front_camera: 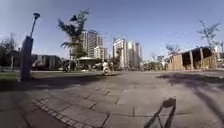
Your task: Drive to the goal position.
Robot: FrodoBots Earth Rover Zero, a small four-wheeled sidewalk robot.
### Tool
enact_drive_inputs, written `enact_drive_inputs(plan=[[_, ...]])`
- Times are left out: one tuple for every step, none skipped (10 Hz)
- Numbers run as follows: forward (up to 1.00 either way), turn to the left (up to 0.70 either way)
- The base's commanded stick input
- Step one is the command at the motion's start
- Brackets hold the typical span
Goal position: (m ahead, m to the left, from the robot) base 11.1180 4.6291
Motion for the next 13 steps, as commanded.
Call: enact_drive_inputs(plan=[[0.85,0.01],[0.85,0.01],[0.85,0.01],[0.85,0.01],[0.85,0.01],[0.85,0.01],[0.85,0.01],[0.85,0.01],[0.85,0.01],[0.85,0.01],[0.85,0.01],[0.85,0.01],[0.85,0.01]])
